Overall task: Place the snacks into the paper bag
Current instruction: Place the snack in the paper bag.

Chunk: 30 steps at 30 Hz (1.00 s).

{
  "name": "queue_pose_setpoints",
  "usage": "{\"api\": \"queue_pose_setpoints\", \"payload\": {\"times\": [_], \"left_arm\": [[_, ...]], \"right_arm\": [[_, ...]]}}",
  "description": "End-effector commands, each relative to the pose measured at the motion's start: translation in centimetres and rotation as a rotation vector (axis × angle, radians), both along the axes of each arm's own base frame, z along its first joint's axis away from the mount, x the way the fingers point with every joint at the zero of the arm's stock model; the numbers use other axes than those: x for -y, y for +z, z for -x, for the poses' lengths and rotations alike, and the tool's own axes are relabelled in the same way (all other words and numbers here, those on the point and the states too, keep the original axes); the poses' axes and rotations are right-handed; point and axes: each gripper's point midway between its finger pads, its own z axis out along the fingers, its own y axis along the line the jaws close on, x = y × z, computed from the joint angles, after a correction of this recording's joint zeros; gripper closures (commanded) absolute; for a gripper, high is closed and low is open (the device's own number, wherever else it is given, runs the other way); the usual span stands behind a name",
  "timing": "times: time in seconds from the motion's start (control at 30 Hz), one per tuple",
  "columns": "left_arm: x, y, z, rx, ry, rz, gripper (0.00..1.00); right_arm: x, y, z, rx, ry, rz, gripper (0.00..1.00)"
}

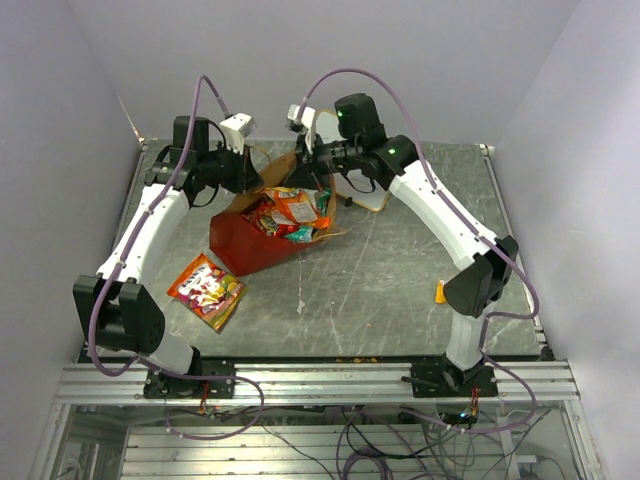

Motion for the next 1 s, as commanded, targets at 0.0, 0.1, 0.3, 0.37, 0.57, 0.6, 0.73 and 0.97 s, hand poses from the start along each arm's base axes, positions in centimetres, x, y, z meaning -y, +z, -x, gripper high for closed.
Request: {"api": "queue_pose_setpoints", "payload": {"times": [0.0,0.1,0.3,0.37,0.57,0.6,0.73,0.97], "left_arm": [[0.2,1.0,-0.4,0.038,-0.003,0.006,0.93],[0.1,1.1,-0.4,0.049,0.000,0.003,0.93],[0.0,1.2,-0.6,0.051,0.008,-0.003,0.93],[0.0,1.2,-0.5,0.053,0.005,-0.001,0.93],[0.0,1.4,-0.4,0.069,0.003,-0.001,0.93],[0.0,1.4,-0.4,0.069,0.002,0.000,0.93],[0.1,1.3,-0.3,0.064,-0.002,0.003,0.93],[0.1,1.7,-0.2,0.077,0.000,0.006,0.93]], "right_arm": [[-1.7,-1.8,-0.2,-0.039,0.020,0.015,1.00],[-2.6,-1.9,1.1,-0.038,0.053,0.021,1.00],[-2.6,-0.6,2.6,-0.008,0.079,0.014,1.00],[-2.0,-1.0,1.7,0.028,0.034,0.044,1.00],[0.8,-2.3,-1.8,0.081,-0.111,0.144,0.97],[1.0,-2.0,-1.8,0.090,-0.112,0.141,0.92],[1.8,-0.4,-1.7,0.141,-0.130,0.134,0.80],[4.3,-2.8,-2.1,0.164,-0.188,0.265,0.75]]}}
